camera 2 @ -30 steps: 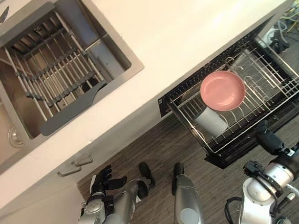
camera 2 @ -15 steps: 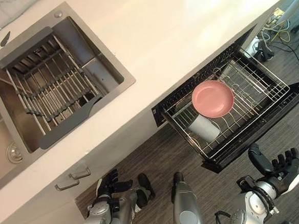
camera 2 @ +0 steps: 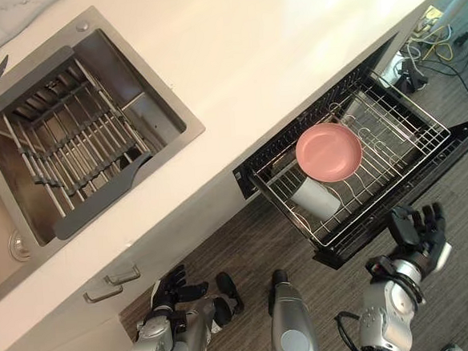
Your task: Walk over to the sink, pick up the cup, carry it to the dishwasher, place the cup inside the dishwasher, then close the dishwasher door
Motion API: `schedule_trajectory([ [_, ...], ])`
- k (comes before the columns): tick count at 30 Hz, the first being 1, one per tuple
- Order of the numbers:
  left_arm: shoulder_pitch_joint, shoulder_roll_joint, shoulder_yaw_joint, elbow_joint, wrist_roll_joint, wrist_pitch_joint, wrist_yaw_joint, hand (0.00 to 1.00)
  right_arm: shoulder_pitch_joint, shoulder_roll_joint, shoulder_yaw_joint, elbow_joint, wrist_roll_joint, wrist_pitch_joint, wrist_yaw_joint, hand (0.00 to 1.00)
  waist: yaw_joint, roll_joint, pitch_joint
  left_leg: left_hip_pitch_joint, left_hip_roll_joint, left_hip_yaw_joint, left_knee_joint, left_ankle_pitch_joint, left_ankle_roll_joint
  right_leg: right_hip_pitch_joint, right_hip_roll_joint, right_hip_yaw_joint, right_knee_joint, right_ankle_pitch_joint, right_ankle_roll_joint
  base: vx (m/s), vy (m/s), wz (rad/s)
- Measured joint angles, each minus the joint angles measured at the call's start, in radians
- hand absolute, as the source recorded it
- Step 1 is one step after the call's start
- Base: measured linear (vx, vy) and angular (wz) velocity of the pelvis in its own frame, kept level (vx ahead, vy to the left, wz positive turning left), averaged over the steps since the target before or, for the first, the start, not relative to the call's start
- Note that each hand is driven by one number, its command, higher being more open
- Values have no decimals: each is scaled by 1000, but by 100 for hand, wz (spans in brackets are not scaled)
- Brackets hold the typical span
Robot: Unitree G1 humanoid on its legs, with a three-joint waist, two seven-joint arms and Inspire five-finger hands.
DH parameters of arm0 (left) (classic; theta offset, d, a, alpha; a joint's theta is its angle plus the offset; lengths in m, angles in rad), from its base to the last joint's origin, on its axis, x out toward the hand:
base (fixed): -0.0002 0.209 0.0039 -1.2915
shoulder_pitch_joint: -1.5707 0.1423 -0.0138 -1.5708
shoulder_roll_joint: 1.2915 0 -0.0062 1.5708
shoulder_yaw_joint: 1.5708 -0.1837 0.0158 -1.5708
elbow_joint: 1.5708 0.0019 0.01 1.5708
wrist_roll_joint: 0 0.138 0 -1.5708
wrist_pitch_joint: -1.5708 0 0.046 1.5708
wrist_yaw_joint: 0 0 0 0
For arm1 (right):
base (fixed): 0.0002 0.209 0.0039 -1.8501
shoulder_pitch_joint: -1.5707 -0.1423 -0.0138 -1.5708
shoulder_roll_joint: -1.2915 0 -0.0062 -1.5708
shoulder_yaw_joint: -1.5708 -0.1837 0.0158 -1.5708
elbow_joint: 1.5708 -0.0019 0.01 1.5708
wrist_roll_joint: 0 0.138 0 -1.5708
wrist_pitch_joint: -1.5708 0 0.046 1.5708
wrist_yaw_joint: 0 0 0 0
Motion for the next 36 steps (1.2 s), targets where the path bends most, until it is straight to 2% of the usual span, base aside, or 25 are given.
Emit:
schedule_trajectory([
  [7,1,5,-3,9,12,-11,-23,90,-4,-52,27,33,0,-6,25,90,-9,4,-2,-5,-21,-39,-13,18,7,23,-24,-50,-12,0,3,22,22,20],
  [13,5,23,-23,14,14,-12,-40,90,-95,-125,95,129,-1,-13,51,90,-14,10,-5,-2,-40,-90,-59,65,11,53,-30,-98,-55,23,9,-31,16,24],
  [17,12,32,-23,14,28,-13,-42,90,-204,-198,144,208,-1,-7,76,90,-10,27,-4,-12,-52,-134,-103,111,14,52,-28,-128,-85,52,4,-68,15,22],
  [19,22,43,-23,14,31,-15,-42,90,-292,-251,187,261,-2,1,83,90,-1,47,2,-18,-61,-174,-131,140,14,49,-28,-148,-95,66,0,-97,18,24],
  [21,29,51,-23,15,32,-15,-43,90,-336,-280,209,282,-2,5,86,90,16,59,9,-19,-69,-207,-156,153,12,38,-28,-154,-93,69,-4,-74,13,13],
  [27,35,73,-20,10,33,-23,-44,90,-509,-370,281,382,-2,19,100,90,36,93,25,-34,-80,-264,-215,207,10,5,-32,-191,-70,70,-12,-40,-4,19],
  [36,39,84,-22,10,38,-34,-48,90,-663,-481,346,558,-12,36,112,90,33,106,33,-72,-84,-293,-213,228,13,-37,-37,-204,-40,68,-23,-15,3,5],
])
